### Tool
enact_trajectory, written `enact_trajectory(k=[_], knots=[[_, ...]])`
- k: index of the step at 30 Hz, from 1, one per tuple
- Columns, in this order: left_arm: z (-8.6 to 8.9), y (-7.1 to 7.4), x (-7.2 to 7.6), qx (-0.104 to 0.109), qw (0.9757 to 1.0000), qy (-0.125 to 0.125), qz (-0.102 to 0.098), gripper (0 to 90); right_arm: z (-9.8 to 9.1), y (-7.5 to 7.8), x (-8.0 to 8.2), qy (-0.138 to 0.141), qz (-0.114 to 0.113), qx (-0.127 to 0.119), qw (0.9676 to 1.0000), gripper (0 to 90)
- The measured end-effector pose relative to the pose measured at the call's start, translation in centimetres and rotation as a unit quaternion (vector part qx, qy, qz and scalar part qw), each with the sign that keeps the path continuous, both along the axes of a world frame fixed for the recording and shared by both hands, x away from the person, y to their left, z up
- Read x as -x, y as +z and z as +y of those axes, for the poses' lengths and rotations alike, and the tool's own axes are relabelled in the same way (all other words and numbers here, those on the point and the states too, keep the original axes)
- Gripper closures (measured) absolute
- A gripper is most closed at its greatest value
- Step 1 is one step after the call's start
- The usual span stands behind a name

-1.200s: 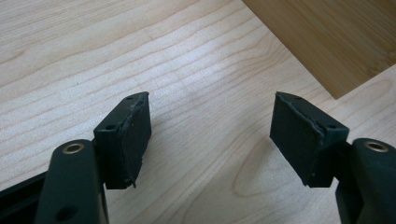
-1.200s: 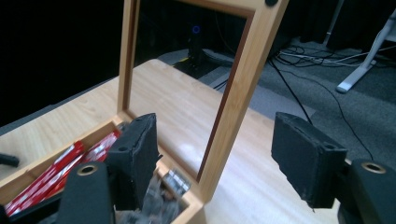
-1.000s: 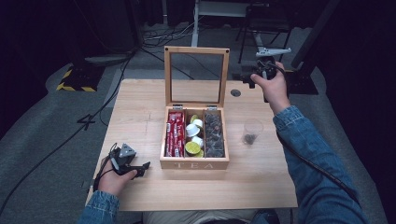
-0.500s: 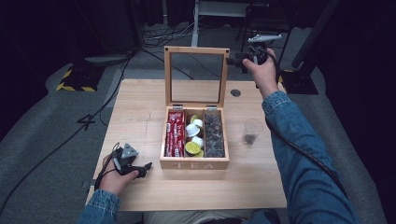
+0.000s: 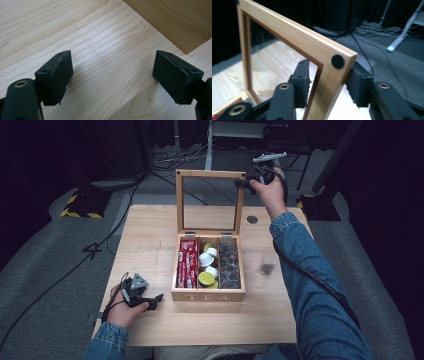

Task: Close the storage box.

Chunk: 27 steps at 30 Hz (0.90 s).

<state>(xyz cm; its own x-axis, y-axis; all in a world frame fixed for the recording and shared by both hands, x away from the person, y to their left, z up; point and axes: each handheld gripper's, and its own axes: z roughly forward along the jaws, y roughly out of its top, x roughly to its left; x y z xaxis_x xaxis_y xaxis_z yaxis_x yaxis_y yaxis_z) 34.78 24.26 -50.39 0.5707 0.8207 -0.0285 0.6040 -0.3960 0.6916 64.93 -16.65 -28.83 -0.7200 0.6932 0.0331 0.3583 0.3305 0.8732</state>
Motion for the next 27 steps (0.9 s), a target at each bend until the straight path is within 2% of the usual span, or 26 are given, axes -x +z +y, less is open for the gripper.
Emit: enact_trajectory(k=[9,15,22,23,26,27], knots=[[-0.1,0.0,-0.1,-0.002,1.0000,-0.001,0.001,16.6,-0.4,0.7,1.4,0.016,-0.012,0.009,0.9998,60.8],[-0.2,0.0,-0.2,-0.002,1.0000,-0.004,0.002,16.0,-1.1,1.3,3.5,0.047,-0.021,0.001,0.9987,62.8],[-0.3,0.0,-0.2,-0.003,1.0000,-0.002,-0.001,16.1,-1.5,1.9,5.7,0.069,-0.029,0.008,0.9972,63.8],[-0.3,0.0,-0.2,-0.002,1.0000,-0.001,-0.001,16.1,-1.8,2.0,6.4,0.081,-0.028,0.005,0.9963,64.5],[-0.3,0.0,-0.2,-0.002,1.0000,-0.001,0.000,16.1,-2.0,2.2,7.6,0.090,-0.028,0.008,0.9955,65.2],[-0.3,0.0,-0.2,-0.002,1.0000,-0.001,0.000,16.1,-2.0,2.2,7.6,0.090,-0.028,0.008,0.9955,65.2]])
